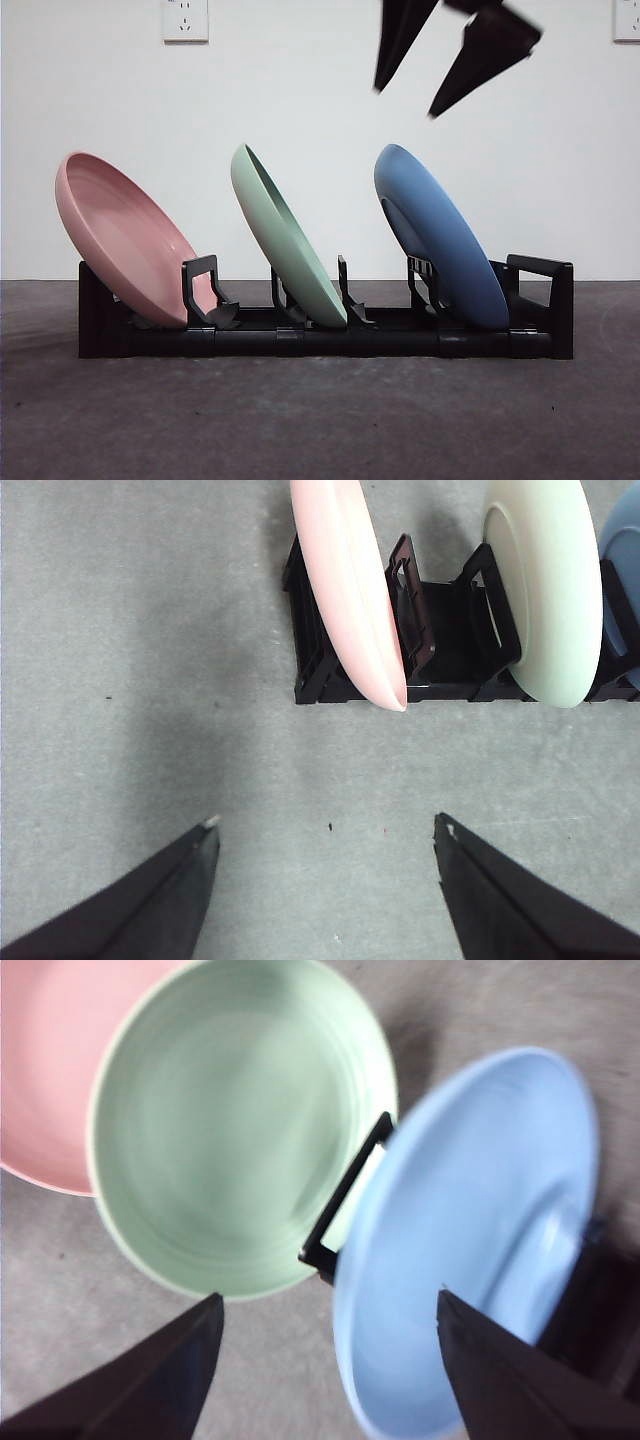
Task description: Place the plate
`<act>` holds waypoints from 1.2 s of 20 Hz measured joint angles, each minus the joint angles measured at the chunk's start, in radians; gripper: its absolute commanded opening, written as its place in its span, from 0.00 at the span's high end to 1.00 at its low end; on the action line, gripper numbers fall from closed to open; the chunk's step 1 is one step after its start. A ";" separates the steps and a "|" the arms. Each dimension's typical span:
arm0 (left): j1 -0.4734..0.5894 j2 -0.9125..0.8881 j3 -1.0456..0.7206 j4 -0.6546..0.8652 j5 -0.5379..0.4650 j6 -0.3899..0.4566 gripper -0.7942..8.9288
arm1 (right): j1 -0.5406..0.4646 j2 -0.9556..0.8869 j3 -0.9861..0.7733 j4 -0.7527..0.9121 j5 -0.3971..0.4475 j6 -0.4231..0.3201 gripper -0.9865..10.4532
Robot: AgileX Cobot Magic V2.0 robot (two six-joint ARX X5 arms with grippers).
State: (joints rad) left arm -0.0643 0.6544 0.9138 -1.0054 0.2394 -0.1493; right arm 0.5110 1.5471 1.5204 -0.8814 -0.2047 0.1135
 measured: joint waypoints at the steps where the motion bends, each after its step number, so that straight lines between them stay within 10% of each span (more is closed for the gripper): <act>1: 0.000 0.000 0.000 0.000 0.000 0.000 0.56 | 0.004 0.022 0.000 0.012 0.000 -0.003 0.64; 24: 0.000 0.000 0.000 0.000 0.000 0.000 0.56 | 0.011 0.076 0.064 -0.050 -0.061 -0.013 0.90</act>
State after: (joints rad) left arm -0.0643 0.6544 0.9138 -1.0054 0.2394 -0.1493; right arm 0.5220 1.6226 1.5848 -0.9310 -0.2653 0.1005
